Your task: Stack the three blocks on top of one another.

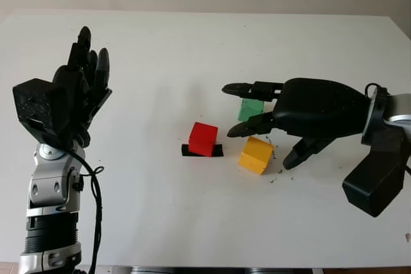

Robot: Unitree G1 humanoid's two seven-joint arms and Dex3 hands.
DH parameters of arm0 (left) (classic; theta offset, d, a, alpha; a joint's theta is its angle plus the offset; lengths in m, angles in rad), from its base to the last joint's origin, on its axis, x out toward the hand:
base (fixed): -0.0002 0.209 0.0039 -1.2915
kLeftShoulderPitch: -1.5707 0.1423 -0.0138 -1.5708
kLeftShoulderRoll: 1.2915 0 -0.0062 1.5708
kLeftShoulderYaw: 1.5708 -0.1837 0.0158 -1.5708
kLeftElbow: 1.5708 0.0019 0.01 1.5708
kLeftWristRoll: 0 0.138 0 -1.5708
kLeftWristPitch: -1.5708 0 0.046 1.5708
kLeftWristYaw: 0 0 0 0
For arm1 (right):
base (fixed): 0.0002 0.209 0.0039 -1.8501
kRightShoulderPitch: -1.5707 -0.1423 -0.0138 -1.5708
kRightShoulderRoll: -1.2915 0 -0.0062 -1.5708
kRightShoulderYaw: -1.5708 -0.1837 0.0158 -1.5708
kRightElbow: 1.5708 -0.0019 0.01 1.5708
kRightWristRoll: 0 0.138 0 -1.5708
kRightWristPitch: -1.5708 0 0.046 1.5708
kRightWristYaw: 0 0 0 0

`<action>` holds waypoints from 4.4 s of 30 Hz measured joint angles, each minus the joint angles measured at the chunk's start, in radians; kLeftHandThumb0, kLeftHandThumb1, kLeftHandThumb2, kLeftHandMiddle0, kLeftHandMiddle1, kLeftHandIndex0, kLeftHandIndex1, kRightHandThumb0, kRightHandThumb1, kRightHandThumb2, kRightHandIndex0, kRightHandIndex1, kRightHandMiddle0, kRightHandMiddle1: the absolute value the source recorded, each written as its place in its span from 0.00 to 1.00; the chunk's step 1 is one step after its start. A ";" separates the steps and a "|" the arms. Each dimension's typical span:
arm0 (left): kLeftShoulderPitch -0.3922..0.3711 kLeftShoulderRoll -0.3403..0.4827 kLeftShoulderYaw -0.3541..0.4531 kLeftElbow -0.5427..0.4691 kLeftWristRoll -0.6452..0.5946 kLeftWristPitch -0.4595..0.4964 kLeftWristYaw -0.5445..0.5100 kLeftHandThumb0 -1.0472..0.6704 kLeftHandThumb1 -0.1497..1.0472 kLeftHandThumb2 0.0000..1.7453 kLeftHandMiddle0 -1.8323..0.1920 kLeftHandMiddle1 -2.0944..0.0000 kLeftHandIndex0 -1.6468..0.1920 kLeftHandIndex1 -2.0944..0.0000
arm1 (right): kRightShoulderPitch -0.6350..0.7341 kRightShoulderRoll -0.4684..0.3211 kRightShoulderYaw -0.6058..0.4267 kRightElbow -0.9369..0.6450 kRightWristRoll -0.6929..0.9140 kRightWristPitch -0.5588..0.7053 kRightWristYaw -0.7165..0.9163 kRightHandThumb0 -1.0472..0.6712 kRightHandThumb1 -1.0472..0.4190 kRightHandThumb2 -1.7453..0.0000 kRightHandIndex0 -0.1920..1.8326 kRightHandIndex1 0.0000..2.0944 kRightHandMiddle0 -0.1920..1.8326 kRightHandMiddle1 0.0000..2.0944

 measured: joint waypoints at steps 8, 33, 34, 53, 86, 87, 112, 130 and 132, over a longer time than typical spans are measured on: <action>0.002 0.000 -0.011 0.000 0.000 0.006 -0.001 0.26 1.00 0.35 0.95 0.97 0.94 0.97 | -0.002 0.037 0.032 0.097 -0.038 -0.031 -0.079 0.26 0.13 0.96 0.03 0.02 0.35 0.04; 0.017 0.000 -0.019 -0.021 0.000 0.024 -0.001 0.23 1.00 0.34 0.95 0.97 0.94 0.97 | -0.049 0.045 0.055 0.249 -0.133 -0.153 -0.272 0.37 0.06 0.97 0.13 0.03 0.26 0.69; 0.017 0.000 -0.019 -0.021 0.000 0.025 -0.001 0.23 1.00 0.34 0.94 0.97 0.94 0.97 | -0.050 0.045 0.055 0.252 -0.135 -0.153 -0.274 0.37 0.06 0.97 0.14 0.03 0.26 0.69; 0.018 -0.001 -0.026 -0.021 0.000 0.029 0.005 0.24 1.00 0.34 0.94 0.97 0.93 0.97 | -0.179 0.085 0.058 0.303 0.022 -0.125 -0.197 0.35 0.04 0.96 0.17 0.02 0.29 0.62; 0.048 -0.009 -0.036 -0.070 -0.006 0.055 0.037 0.25 1.00 0.34 0.95 0.97 0.94 0.97 | -0.559 0.379 0.190 0.618 0.066 -0.017 0.074 0.36 0.08 0.97 0.15 0.02 0.30 0.68; 0.048 -0.009 -0.036 -0.070 -0.007 0.056 0.037 0.25 1.00 0.34 0.95 0.97 0.94 0.97 | -0.560 0.379 0.192 0.620 0.062 -0.023 0.074 0.36 0.08 0.97 0.15 0.02 0.30 0.69; 0.048 -0.009 -0.042 -0.080 -0.006 0.075 0.041 0.25 1.00 0.34 0.95 0.97 0.95 0.98 | -0.596 0.372 0.211 0.646 -0.001 -0.070 0.066 0.37 0.07 0.97 0.14 0.02 0.28 0.69; 0.051 -0.022 -0.045 -0.089 0.000 0.075 0.048 0.24 1.00 0.34 0.95 0.97 0.94 0.97 | -0.598 0.385 0.233 0.657 -0.004 -0.064 0.071 0.37 0.08 0.97 0.15 0.02 0.28 0.70; 0.051 -0.023 -0.047 -0.094 0.000 0.075 0.048 0.24 1.00 0.34 0.95 0.98 0.94 0.98 | -0.598 0.387 0.233 0.658 -0.004 -0.061 0.076 0.36 0.08 0.97 0.15 0.02 0.28 0.70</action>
